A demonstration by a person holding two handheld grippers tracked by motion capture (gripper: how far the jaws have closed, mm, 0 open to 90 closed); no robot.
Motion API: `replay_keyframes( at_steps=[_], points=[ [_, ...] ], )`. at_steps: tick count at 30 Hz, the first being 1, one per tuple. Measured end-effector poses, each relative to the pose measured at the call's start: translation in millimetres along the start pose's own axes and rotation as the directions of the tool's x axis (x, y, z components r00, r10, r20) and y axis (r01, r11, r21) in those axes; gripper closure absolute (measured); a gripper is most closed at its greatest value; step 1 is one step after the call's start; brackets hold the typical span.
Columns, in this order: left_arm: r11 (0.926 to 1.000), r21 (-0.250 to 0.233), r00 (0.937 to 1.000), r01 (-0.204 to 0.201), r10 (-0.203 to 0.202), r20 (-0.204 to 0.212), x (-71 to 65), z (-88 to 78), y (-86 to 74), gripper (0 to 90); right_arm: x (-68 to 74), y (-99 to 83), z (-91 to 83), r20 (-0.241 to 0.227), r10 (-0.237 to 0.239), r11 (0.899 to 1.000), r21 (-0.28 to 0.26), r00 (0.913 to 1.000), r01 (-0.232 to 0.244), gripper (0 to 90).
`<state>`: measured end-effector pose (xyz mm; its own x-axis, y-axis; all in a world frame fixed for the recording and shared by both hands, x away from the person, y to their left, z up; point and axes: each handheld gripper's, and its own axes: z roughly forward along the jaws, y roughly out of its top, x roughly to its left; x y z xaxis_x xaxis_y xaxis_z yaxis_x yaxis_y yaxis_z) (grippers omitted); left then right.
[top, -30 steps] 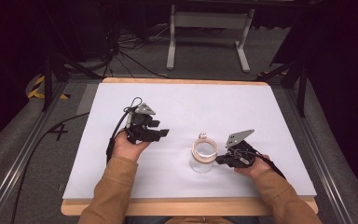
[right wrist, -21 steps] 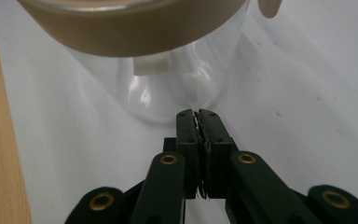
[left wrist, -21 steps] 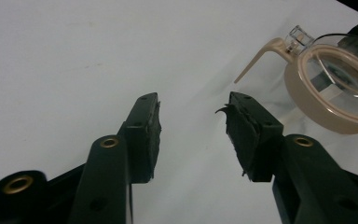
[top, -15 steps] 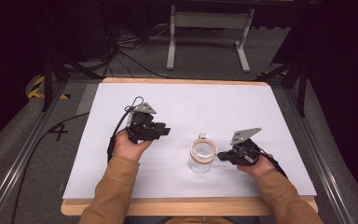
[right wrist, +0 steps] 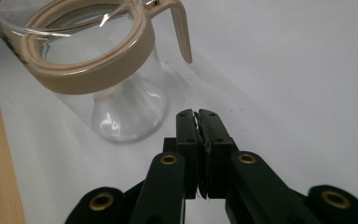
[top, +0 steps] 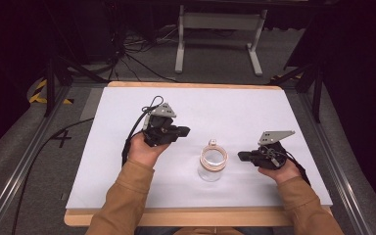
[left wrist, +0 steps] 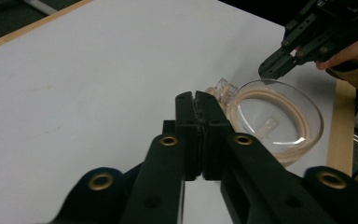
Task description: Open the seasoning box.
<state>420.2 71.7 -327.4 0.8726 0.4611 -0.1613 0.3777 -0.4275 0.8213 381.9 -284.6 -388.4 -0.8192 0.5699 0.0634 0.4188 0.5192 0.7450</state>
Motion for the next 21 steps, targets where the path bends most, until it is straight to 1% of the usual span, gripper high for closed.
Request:
replay_keyframes(
  at_steps=[2, 3, 4, 5, 9, 10, 11, 12, 14, 18, 20, 21],
  points=[
    [1.0000, 0.009, 0.9995, -0.005, 0.005, 0.030, -0.2, 6.9, 5.1, 89.5, 0.4, -1.2, -1.3, 0.001, 0.003, 1.000, -0.002, 1.0000, -0.003, 87.2],
    [0.9998, 0.016, 0.9992, -0.008, 0.007, 0.039, -0.6, 10.6, 7.1, 89.5, 0.9, -1.9, -2.3, -0.001, 0.007, 1.000, -0.005, 1.0000, -0.007, 87.2],
    [0.9998, 0.017, 0.9987, -0.013, 0.012, 0.049, -0.5, 15.1, 8.9, 89.5, 1.4, -2.5, -3.4, 0.001, 0.007, 1.000, -0.006, 1.0000, -0.007, 87.2],
    [0.9995, 0.029, 0.9978, -0.014, 0.013, 0.065, -0.8, 20.9, 11.0, 89.5, 1.7, -2.9, -4.2, 0.000, 0.003, 1.000, -0.008, 1.0000, -0.003, 87.2],
    [0.9980, 0.055, 0.9947, -0.032, 0.027, 0.099, -0.6, 39.6, 15.8, 89.5, 3.8, -3.2, -6.1, -0.006, -0.002, 1.000, -0.015, 1.0000, 0.002, 85.8],
    [0.9978, 0.055, 0.9937, -0.036, 0.030, 0.108, -0.2, 45.2, 16.9, 89.5, 3.5, -3.1, -5.9, -0.007, -0.002, 1.000, -0.017, 1.0000, 0.002, 85.8],
    [0.9976, 0.062, 0.9931, -0.032, 0.025, 0.114, -0.3, 48.0, 17.5, 89.5, 3.0, -3.1, -5.5, -0.008, -0.003, 1.000, -0.016, 1.0000, 0.003, 85.9],
    [0.9968, 0.070, 0.9922, -0.038, 0.030, 0.121, 0.1, 50.5, 18.4, 89.4, 2.9, -3.1, -5.3, -0.010, -0.003, 1.000, -0.016, 0.9999, 0.003, 85.8],
    [0.9976, 0.058, 0.9898, -0.038, 0.029, 0.139, -0.5, 57.8, 19.8, 89.4, 3.0, -3.1, -4.7, -0.015, -0.001, 1.000, -0.010, 0.9999, 0.001, 85.8],
    [0.9972, 0.065, 0.9885, -0.037, 0.027, 0.149, 0.0, 66.1, 22.6, 89.3, 4.6, -2.5, -4.0, -0.021, -0.004, 1.000, -0.012, 0.9998, 0.004, 85.6],
    [0.9971, 0.068, 0.9861, -0.032, 0.020, 0.165, 1.2, 70.3, 23.1, 89.2, 6.1, -1.8, -2.8, -0.030, -0.009, 1.000, -0.009, 0.9995, 0.008, 85.5],
    [0.9971, 0.068, 0.9861, -0.032, 0.020, 0.165, 1.2, 70.3, 23.1, 89.3, 6.1, -1.8, -2.8, -0.030, -0.009, 1.000, -0.009, 0.9995, 0.008, 85.5]
  ],
)
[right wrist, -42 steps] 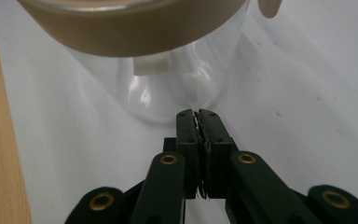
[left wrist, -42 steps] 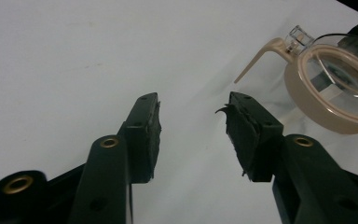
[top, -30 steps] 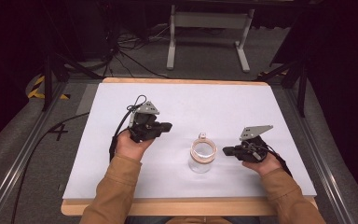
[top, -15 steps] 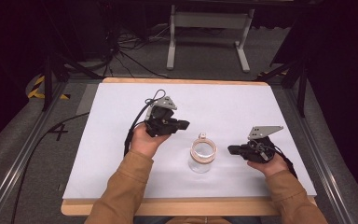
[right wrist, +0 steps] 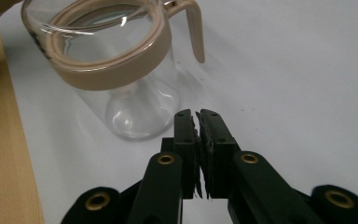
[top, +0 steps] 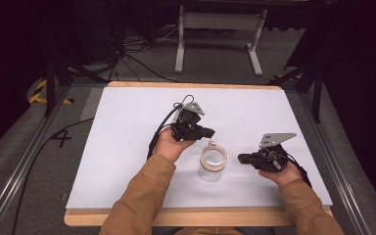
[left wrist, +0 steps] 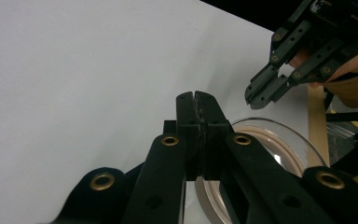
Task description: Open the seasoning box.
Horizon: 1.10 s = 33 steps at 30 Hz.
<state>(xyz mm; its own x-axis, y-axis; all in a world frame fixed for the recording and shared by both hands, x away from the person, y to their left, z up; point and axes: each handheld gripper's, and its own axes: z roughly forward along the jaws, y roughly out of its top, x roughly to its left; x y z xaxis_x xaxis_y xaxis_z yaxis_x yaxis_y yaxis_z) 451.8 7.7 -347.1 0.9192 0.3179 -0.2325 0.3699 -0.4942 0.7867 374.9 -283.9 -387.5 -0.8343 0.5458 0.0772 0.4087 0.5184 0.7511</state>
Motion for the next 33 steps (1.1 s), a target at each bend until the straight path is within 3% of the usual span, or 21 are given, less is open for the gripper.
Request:
replay_keyframes(
  at_steps=[6, 21, 33],
  points=[
    [0.9997, 0.025, 0.9999, -0.004, 0.003, 0.016, 0.5, 11.0, 0.0, 89.4, 6.1, 2.6, 3.6, -0.027, -0.020, 1.000, 0.011, 0.9994, 0.020, 85.7],
    [0.9992, 0.040, 0.9997, -0.007, 0.006, 0.025, 0.0, 12.1, -2.1, 89.6, 12.9, 5.9, 5.1, -0.060, -0.038, 0.999, 0.023, 0.9975, 0.040, 88.0],
    [0.9992, 0.040, 0.9995, 0.002, -0.003, 0.030, 1.5, 12.0, -2.3, 89.6, 29.5, 15.6, 4.2, -0.122, -0.103, 0.994, 0.022, 0.9872, 0.106, 89.1]
  ],
)
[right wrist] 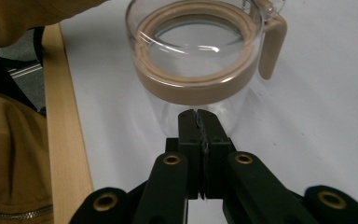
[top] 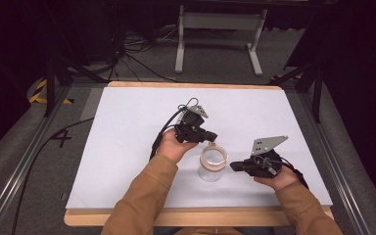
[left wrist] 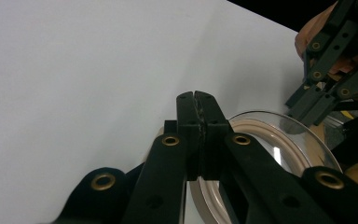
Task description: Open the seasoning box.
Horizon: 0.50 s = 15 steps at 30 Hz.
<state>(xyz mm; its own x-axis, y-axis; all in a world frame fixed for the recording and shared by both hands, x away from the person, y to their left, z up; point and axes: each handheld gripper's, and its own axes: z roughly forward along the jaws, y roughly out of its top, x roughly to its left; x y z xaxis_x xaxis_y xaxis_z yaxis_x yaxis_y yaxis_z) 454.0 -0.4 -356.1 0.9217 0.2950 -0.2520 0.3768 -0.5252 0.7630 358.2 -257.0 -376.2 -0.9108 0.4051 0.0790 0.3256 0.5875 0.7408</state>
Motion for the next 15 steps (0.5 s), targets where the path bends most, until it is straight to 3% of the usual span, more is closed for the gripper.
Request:
replay_keyframes(
  at_steps=[15],
  points=[
    [0.9997, 0.006, 0.9996, 0.024, -0.024, 0.013, 3.1, 0.0, 0.5, 89.6, 9.8, 7.9, -1.0, -0.041, -0.020, 1.000, -0.019, 0.9990, 0.019, 89.2]
  ],
)
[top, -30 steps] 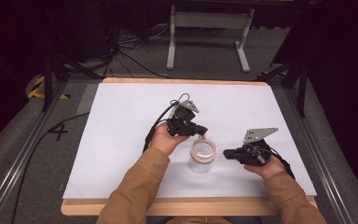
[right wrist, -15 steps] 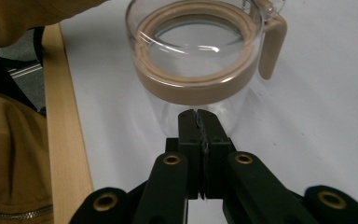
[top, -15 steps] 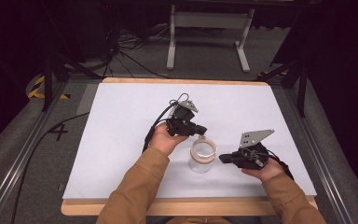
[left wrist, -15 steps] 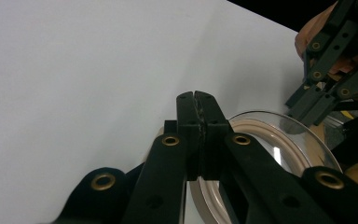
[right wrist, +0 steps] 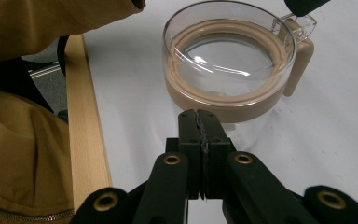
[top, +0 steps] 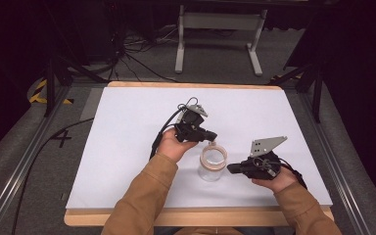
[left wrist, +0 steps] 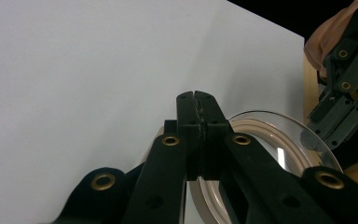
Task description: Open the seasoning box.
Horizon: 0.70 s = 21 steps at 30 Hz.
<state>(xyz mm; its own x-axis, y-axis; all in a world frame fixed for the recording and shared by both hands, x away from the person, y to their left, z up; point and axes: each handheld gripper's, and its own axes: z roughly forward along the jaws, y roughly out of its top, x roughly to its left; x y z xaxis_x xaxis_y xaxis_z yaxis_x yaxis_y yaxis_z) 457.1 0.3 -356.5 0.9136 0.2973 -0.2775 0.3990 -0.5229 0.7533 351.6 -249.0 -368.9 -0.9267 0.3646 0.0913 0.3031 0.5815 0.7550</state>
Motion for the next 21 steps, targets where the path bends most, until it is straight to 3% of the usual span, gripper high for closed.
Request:
replay_keyframes(
  at_steps=[7, 11, 14, 16, 21],
  points=[
    [0.9994, -0.004, 0.9994, 0.034, -0.034, 0.005, 2.2, -0.2, 0.0, 89.6, 1.0, 1.2, 0.3, -0.002, -0.003, 1.000, -0.004, 1.0000, 0.003, 89.2],
    [0.9999, -0.008, 0.9998, 0.011, -0.011, -0.014, -0.6, -0.9, 0.1, 89.6, 0.8, 1.0, 0.2, -0.003, -0.001, 1.000, -0.004, 1.0000, 0.001, 89.2],
    [1.0000, 0.005, 0.9972, 0.000, 0.001, -0.075, -1.8, -2.1, 0.3, 89.6, 0.5, 1.0, 0.1, -0.003, 0.000, 1.000, -0.006, 1.0000, 0.000, 89.2],
    [0.9999, -0.007, 0.9985, 0.013, -0.014, -0.054, 1.2, -2.1, -1.1, 89.6, 0.8, 1.0, 0.4, -0.005, -0.001, 1.000, -0.005, 1.0000, 0.001, 89.3],
    [0.9999, -0.010, 0.9983, 0.012, -0.012, -0.057, 1.6, -1.7, -1.4, 89.6, 0.5, 0.8, 0.7, -0.009, 0.002, 1.000, -0.003, 1.0000, -0.002, 89.3]
  ],
)
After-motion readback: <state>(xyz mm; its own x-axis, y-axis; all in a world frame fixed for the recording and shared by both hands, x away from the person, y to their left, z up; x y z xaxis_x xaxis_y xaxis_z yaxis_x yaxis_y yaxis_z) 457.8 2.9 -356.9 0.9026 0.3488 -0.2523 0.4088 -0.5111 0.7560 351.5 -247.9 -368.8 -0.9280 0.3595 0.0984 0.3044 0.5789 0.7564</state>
